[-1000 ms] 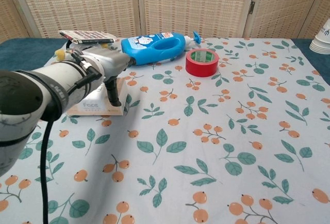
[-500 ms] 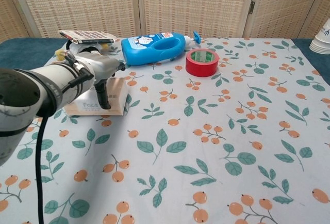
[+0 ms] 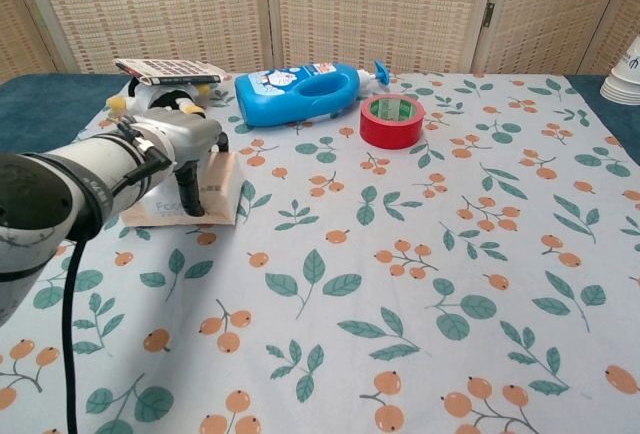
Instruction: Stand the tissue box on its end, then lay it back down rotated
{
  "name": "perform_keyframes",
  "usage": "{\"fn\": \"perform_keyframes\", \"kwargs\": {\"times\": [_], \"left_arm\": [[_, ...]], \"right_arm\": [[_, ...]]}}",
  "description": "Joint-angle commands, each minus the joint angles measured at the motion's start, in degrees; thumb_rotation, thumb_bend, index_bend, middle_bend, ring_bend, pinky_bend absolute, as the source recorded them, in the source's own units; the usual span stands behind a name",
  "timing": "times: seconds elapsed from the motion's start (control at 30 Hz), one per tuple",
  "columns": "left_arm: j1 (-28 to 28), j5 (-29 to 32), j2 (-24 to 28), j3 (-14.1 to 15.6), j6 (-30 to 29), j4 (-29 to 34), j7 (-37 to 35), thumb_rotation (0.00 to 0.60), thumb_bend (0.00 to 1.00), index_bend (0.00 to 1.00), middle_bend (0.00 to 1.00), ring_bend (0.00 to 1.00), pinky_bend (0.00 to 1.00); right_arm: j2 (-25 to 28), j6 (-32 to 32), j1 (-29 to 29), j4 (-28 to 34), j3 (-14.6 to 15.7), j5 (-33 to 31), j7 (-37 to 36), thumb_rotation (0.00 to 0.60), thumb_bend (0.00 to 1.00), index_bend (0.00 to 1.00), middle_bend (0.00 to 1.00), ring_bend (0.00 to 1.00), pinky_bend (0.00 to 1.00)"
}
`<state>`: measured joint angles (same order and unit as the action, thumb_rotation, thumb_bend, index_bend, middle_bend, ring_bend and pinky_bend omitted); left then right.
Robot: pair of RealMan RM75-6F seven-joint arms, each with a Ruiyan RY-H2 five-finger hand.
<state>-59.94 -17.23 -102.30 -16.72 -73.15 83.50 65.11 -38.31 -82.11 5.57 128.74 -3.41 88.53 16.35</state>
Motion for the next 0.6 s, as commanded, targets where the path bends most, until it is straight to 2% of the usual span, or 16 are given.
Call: {"fn": "perform_keyframes", "kwargs": {"times": [0.03, 0.1, 0.23, 0.37, 0.47, 0.6], "left_arm": [[0.2, -0.9, 0.1, -0.3, -0.3, 0.4, -0.9, 0.600, 0.25, 0.32, 0.37, 0.13, 0.16], [0.2, -3.2, 0.5, -1.1, -1.0, 1.9, -2.5, 0.600, 0.25, 0.34, 0.40, 0.15, 0.16], [2.1, -9.2, 2.1, -5.5, -2.5, 9.3, -12.3, 0.600, 0.25, 0.34, 0.40, 0.16, 0.16], [6.5, -15.0, 2.6, -10.0, -2.2, 13.5, -28.0, 0.600, 0.24, 0.33, 0.39, 0.16, 0.15], [10.0, -22.2, 2.1, -9.7, -3.2, 13.1, -38.3, 0.600, 0.24, 0.32, 0.39, 0.15, 0.14], [15.8, -32.0, 0.8, -7.9, -4.0, 9.2, -56.2, 0.600, 0.24, 0.30, 0.37, 0.13, 0.12]], "right_arm": [[0.0, 0.1, 0.1, 0.0, 0.0, -0.1, 0.1, 0.600, 0.11, 0.17, 0.11, 0.00, 0.07], [-0.1, 0.2, 0.1, -0.1, 0.0, -0.3, 0.2, 0.600, 0.11, 0.17, 0.11, 0.00, 0.07], [-0.3, 0.4, 0.3, -0.2, -0.1, -0.8, 0.4, 0.600, 0.11, 0.17, 0.11, 0.00, 0.07], [-0.5, 0.8, 0.5, -0.3, -0.1, -1.0, 0.7, 0.600, 0.11, 0.17, 0.11, 0.00, 0.07], [-0.7, 1.1, 0.6, -0.3, 0.0, -1.2, 1.0, 0.600, 0.12, 0.17, 0.11, 0.00, 0.07], [-0.9, 1.5, 0.8, -0.4, 0.0, -1.6, 1.3, 0.600, 0.11, 0.17, 0.11, 0.00, 0.07]]}}
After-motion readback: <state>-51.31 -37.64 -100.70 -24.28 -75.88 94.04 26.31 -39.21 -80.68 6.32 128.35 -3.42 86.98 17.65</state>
